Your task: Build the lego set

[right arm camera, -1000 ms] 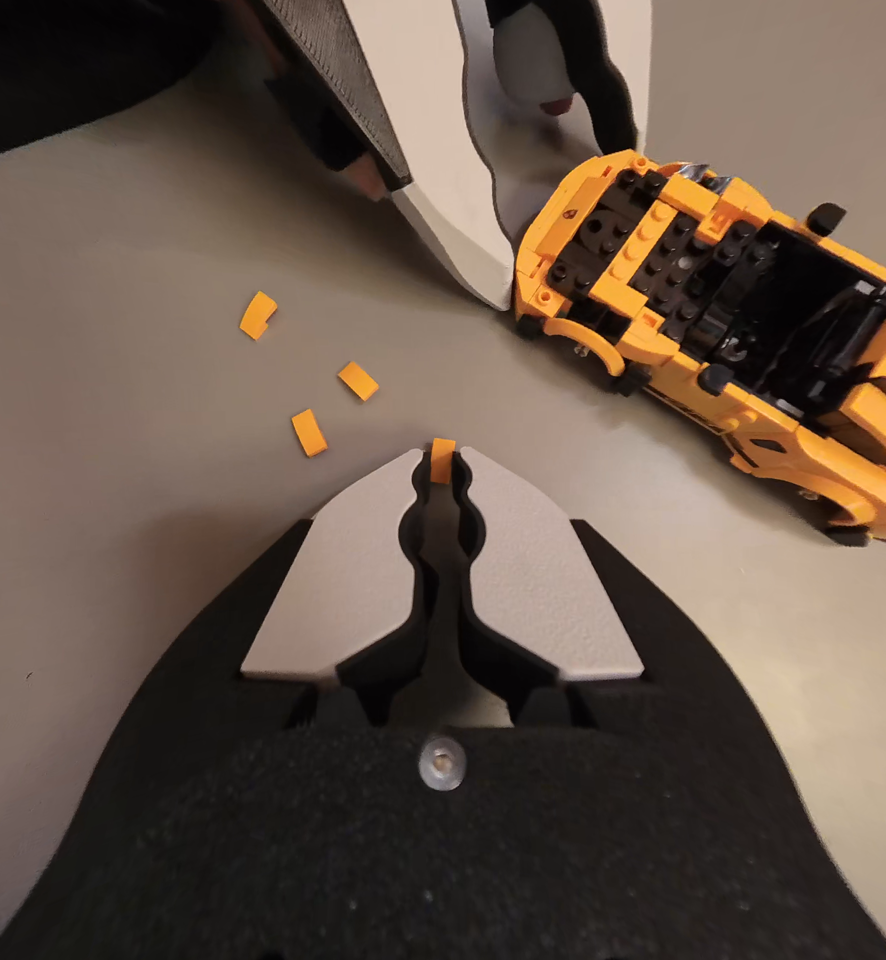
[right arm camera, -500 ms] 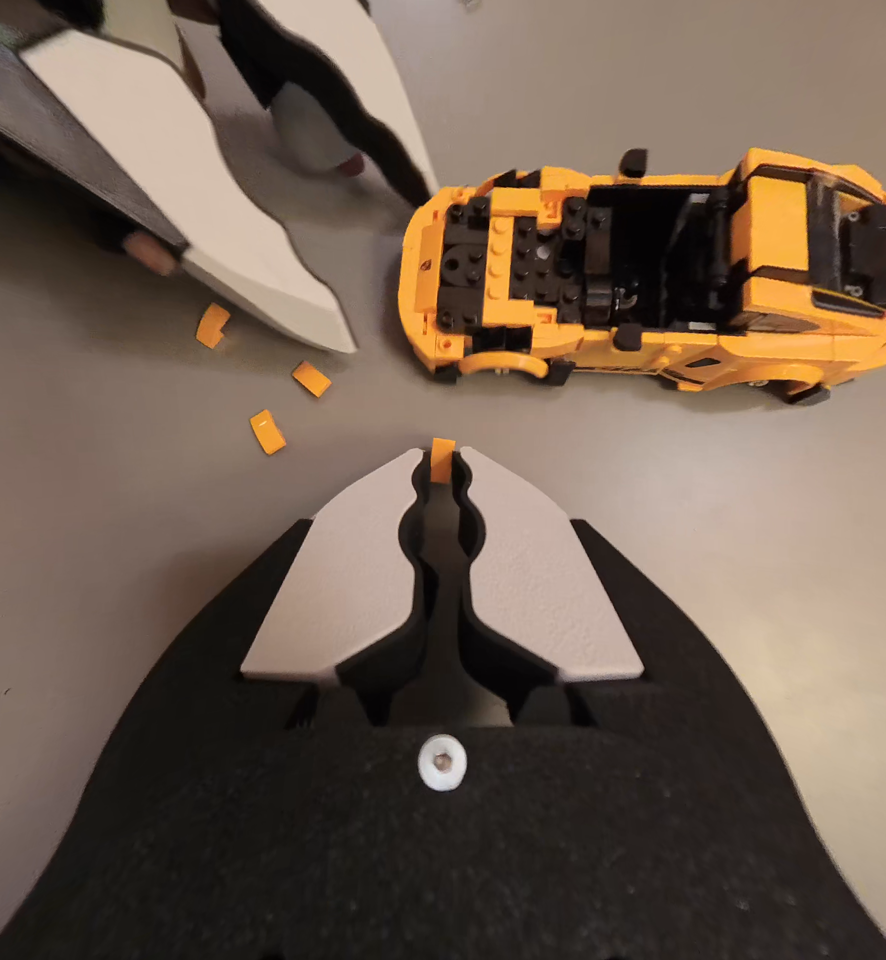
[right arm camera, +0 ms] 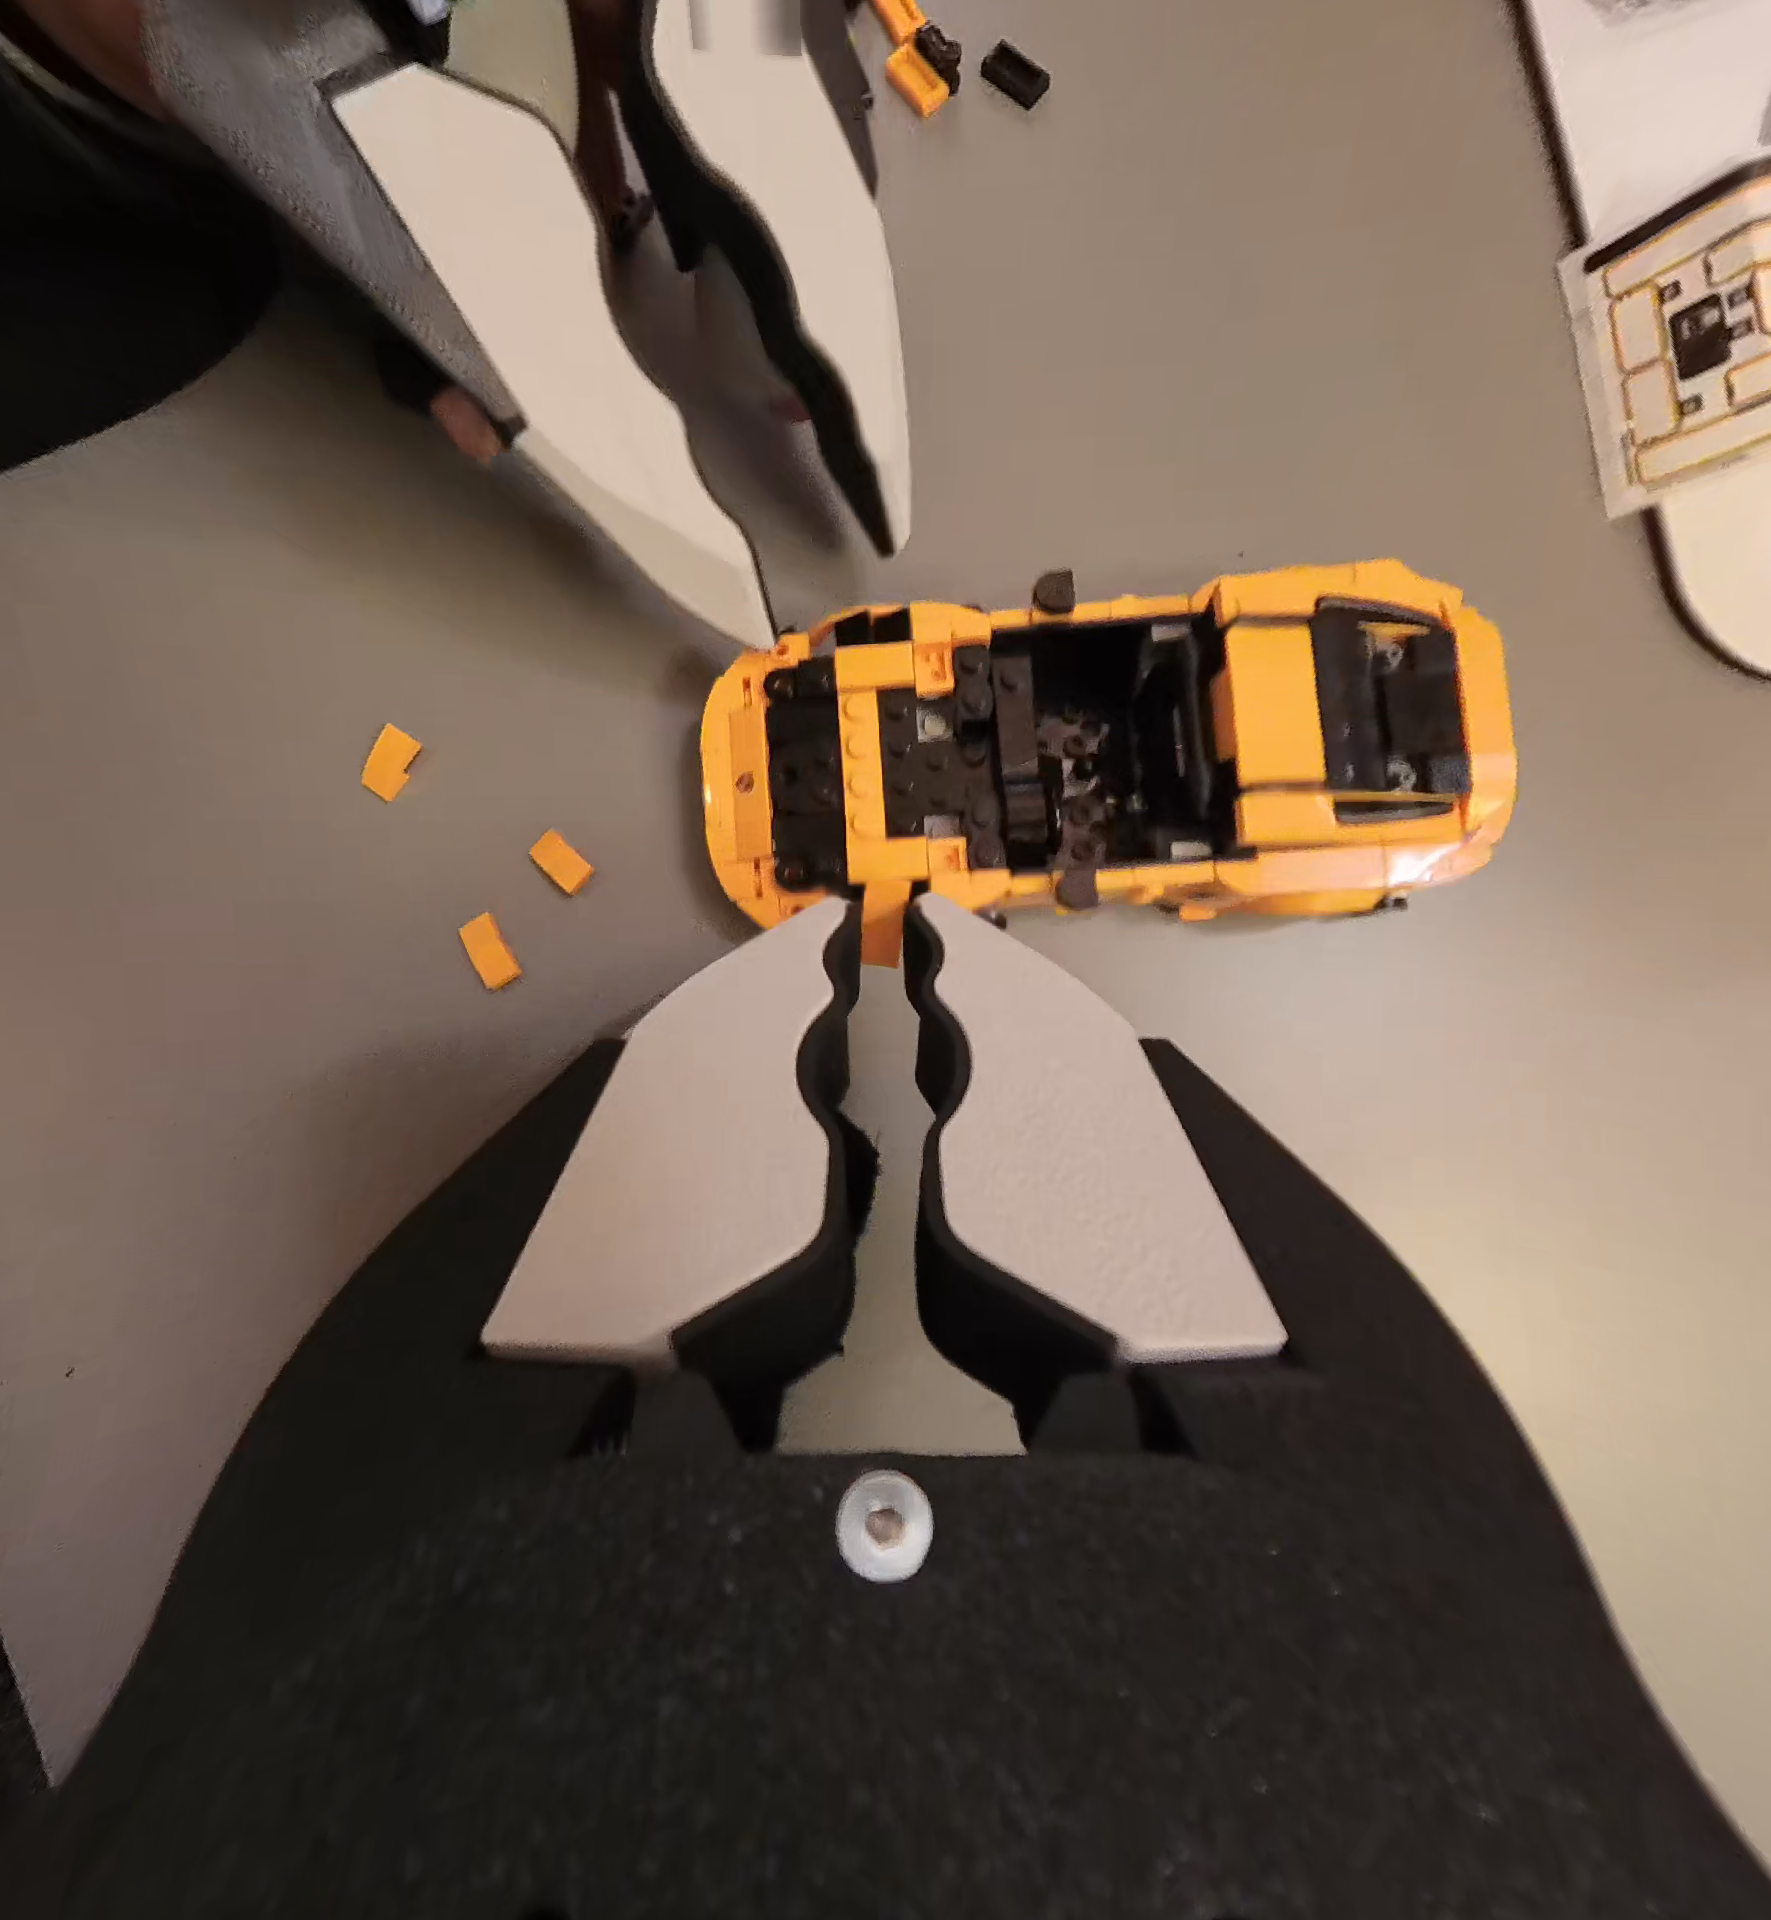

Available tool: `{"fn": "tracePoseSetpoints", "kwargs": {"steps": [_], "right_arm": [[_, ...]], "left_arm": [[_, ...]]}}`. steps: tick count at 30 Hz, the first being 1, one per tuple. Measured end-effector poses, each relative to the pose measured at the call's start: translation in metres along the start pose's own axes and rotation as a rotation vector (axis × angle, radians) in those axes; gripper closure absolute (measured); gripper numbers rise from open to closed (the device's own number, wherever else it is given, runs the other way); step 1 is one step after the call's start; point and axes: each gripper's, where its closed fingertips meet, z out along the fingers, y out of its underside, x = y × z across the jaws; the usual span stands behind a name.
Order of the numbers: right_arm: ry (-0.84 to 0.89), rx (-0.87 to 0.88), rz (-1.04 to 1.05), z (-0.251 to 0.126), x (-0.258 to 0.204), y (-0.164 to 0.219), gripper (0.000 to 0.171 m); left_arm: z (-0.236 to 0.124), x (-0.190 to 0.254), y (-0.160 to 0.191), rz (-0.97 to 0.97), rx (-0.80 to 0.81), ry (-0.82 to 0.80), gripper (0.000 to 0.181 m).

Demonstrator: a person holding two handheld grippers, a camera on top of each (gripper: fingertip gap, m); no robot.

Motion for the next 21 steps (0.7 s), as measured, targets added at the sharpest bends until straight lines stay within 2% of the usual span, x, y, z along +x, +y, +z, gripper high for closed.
{"fn": "tracePoseSetpoints", "kwargs": {"steps": [8,21], "right_arm": [[-0.03,-0.15,-0.077,0.02,0.003,-0.019,0.164],[-0.065,-0.214,-0.086,0.032,-0.005,-0.018,0.164]], "left_arm": [[0.0,0.017,0.007,0.081,0.007,0.046,0.15],[0.001,0.016,0.009,0.105,-0.004,0.019,0.149]]}}
